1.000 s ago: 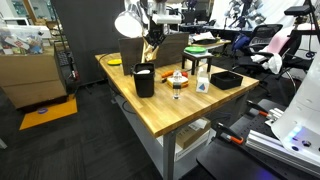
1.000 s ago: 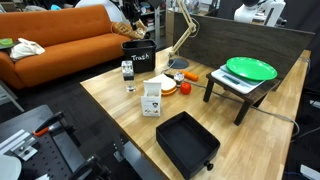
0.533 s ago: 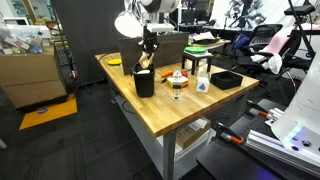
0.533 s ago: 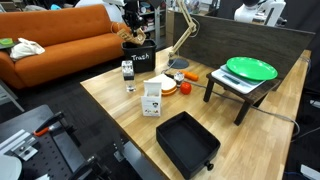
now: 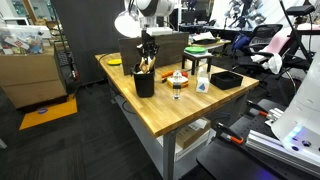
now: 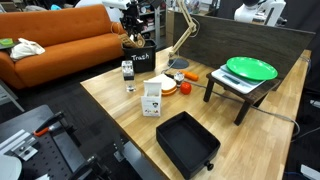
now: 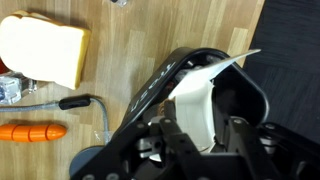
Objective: Throw the brown box in the trash
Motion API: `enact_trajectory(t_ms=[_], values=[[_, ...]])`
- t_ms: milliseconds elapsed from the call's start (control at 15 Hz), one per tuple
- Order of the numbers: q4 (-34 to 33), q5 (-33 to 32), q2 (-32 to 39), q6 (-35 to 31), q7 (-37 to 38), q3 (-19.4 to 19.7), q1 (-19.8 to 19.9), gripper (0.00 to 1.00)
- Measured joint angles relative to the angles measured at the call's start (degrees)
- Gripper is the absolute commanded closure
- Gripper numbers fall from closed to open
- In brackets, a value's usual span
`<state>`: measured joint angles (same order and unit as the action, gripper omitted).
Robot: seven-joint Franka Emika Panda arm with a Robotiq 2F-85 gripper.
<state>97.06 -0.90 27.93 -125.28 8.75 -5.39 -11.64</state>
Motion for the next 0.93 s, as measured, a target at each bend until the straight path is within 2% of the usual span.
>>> enact_trajectory(t_ms=[133,200,933], values=[[0.0,0.0,0.0,0.0,0.0,0.0,0.0,0.4],[0.0,0.0,0.0,0.0,0.0,0.0,0.0,0.38],[0.0,0.0,0.0,0.0,0.0,0.0,0.0,0.38]])
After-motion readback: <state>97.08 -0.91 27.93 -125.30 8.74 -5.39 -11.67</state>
